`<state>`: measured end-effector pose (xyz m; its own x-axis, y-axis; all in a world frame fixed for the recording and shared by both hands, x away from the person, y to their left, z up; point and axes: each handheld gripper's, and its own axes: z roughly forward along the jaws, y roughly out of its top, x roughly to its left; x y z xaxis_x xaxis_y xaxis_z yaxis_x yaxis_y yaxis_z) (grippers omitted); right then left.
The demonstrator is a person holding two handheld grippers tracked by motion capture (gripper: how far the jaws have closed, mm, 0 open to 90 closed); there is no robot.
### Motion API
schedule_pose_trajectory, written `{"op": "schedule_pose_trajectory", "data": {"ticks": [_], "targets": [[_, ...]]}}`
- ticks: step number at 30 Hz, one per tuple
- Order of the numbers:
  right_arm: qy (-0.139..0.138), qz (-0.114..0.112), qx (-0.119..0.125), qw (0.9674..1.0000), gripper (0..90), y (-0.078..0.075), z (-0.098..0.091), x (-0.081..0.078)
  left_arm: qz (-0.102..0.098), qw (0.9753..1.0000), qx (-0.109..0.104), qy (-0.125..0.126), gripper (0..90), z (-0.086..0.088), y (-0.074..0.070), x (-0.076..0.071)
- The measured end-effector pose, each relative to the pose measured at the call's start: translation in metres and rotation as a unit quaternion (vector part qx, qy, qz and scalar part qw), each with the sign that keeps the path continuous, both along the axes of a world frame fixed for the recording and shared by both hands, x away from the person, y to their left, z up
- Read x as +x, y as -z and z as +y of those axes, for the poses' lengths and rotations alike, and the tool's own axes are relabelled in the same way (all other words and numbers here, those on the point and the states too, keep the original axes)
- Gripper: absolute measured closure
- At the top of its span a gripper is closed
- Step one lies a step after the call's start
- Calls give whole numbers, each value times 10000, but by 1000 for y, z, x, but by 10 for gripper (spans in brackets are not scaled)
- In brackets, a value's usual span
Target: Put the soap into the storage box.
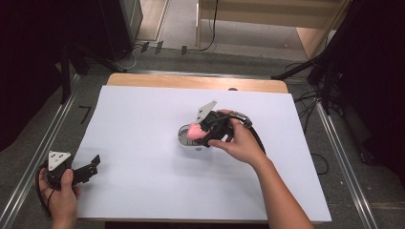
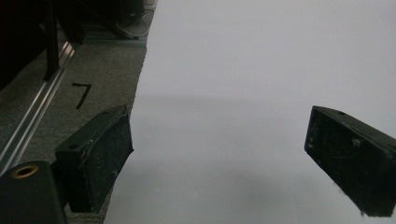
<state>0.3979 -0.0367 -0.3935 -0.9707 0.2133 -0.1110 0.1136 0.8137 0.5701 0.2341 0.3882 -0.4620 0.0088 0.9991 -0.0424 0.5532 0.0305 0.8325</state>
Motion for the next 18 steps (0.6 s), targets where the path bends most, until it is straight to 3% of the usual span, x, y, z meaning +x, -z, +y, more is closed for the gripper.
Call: {"op": "schedule_pose_trajectory", "data": {"ticks": [6, 18], "targets": [[-93, 23, 91, 9999, 385, 3, 1, 4, 0, 10000, -2, 1, 81, 0, 0, 0], [-145, 35, -19, 9999, 384, 8, 4, 6, 1, 10000, -6, -1, 81, 0, 0, 0]]}}
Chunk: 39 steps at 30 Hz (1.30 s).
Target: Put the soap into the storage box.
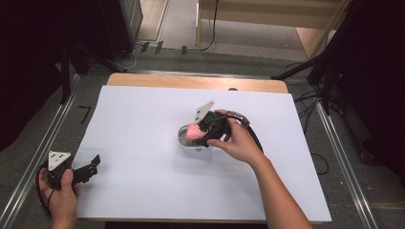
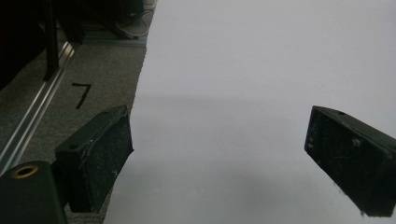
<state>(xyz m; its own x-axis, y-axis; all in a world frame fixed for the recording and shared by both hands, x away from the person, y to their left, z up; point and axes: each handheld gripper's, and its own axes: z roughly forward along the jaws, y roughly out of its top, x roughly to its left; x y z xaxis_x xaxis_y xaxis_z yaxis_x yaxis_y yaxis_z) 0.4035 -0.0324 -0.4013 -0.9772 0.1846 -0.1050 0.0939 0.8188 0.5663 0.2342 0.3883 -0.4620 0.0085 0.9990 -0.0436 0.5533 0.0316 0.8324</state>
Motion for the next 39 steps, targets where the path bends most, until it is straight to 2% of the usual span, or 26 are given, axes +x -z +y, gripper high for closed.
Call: {"op": "schedule_pose_trajectory", "data": {"ticks": [2, 5, 11, 18, 20, 24, 25, 28, 30, 32, 33, 39], "targets": [[18, 23, 6, 10000, 377, 1, 0, 0, 4, 10000, 6, 8, 81, 0, 0, 0], [96, -43, 200, 9997, 311, -4, -1, -2, 0, 10000, -1, 0, 81, 0, 0, 0], [292, -16, 280, 9992, 314, -7, -7, -4, -5, 10000, 0, 0, 81, 0, 0, 0], [620, 81, 513, 9967, 293, -8, -27, -4, 1, 10000, 6, 6, 81, 0, 0, 0], [793, 93, 565, 9952, 276, -7, -36, -5, 2, 10000, 19, 8, 81, 0, 0, 0], [931, 117, 630, 9936, 264, -5, -47, -5, -2, 10000, 27, 11, 81, 0, 0, 0], [1080, 118, 679, 9918, 244, -5, -55, -6, -9, 10000, 25, 18, 81, 0, 0, 0], [1154, 147, 757, 9903, 219, -4, -61, -7, -8, 10000, 26, 18, 81, 0, 0, 0], [1297, 160, 869, 9876, 179, -3, -67, -7, -3, 10000, 29, 17, 81, 0, 0, 0], [1390, 77, 857, 9865, 155, -2, -73, -10, -2, 10000, 27, 18, 81, 0, 0, 0], [1471, 162, 912, 9848, 145, 0, -78, -11, -2, 10000, 31, 18, 81, 0, 0, 0], [1578, 230, 1000, 9821, 134, 3, -92, -14, 1, 10000, 27, 17, 81, 0, 0, 0]]}}
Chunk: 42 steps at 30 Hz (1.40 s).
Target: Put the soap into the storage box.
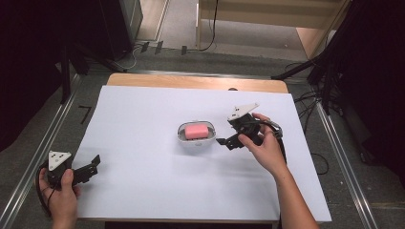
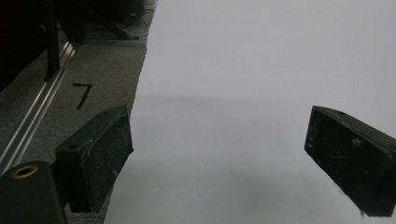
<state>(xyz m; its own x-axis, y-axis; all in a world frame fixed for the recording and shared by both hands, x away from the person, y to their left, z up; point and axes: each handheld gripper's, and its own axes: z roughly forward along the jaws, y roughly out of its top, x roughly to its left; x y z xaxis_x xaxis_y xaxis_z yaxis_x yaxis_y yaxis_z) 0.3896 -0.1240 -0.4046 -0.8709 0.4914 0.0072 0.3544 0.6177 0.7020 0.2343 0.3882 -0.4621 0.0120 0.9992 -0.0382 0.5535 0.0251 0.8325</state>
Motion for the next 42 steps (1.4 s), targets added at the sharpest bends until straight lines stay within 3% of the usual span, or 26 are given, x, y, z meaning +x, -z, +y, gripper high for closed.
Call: {"op": "schedule_pose_trajectory", "data": {"ticks": [10, 26, 42], "targets": [[294, 72, 164, 9994, 135, 10, -26, -6, -4, 10000, 1, -1, 81, 0, 0, 0], [702, 155, 231, 9971, 135, 27, -63, -22, -7, 10000, 19, -3, 81, 0, 0, 0], [1131, 272, 426, 9923, 138, 48, -103, -43, 16, 10000, 43, 1, 81, -1, 0, -1]]}}
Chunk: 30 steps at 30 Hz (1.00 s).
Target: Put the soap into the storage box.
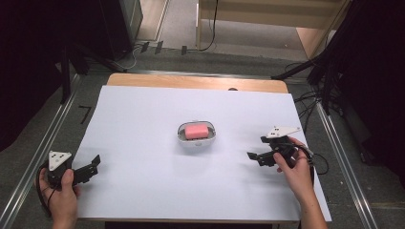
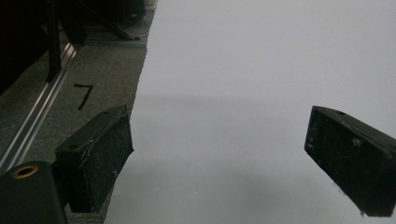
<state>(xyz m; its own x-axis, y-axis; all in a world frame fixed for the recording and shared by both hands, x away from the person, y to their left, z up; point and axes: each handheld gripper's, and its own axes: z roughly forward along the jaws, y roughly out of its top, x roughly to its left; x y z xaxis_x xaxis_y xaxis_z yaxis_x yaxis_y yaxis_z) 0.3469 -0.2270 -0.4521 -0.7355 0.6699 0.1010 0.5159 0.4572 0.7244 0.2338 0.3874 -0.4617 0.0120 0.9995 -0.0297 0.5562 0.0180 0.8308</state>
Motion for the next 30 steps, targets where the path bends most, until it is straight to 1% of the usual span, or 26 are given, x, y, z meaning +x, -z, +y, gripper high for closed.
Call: {"op": "schedule_pose_trajectory", "data": {"ticks": [3, 4, 7, 11, 14, 16, 18, 22, 30], "targets": [[103, -27, 54, 9999, 139, 3, -11, -5, -4, 10000, 8, 2, 81, 0, 0, 0], [103, -27, 54, 9999, 139, 3, -11, -5, -3, 10000, -1, -2, 81, 0, 0, 0], [187, -32, 42, 9998, 139, 6, -17, -9, -3, 10000, 3, -1, 81, 0, 0, 0], [312, -33, 86, 9995, 139, 9, -28, -16, -9, 10000, 6, 0, 81, 0, 0, 0], [350, -12, 63, 9994, 139, 11, -32, -18, -4, 10000, 8, -2, 81, 0, 0, 0], [376, -23, 81, 9993, 139, 13, -36, -20, -4, 10000, 7, 2, 81, 0, 0, 0], [476, 5, 116, 9988, 139, 15, -41, -24, -3, 10000, 10, -3, 81, 0, 0, 0], [503, -1, 109, 9987, 139, 17, -45, -27, -15, 10000, 10, -4, 81, -1, 0, 0], [656, -17, 162, 9977, 141, 21, -60, -38, -26, 10000, 22, -2, 81, -1, 0, 0]]}}
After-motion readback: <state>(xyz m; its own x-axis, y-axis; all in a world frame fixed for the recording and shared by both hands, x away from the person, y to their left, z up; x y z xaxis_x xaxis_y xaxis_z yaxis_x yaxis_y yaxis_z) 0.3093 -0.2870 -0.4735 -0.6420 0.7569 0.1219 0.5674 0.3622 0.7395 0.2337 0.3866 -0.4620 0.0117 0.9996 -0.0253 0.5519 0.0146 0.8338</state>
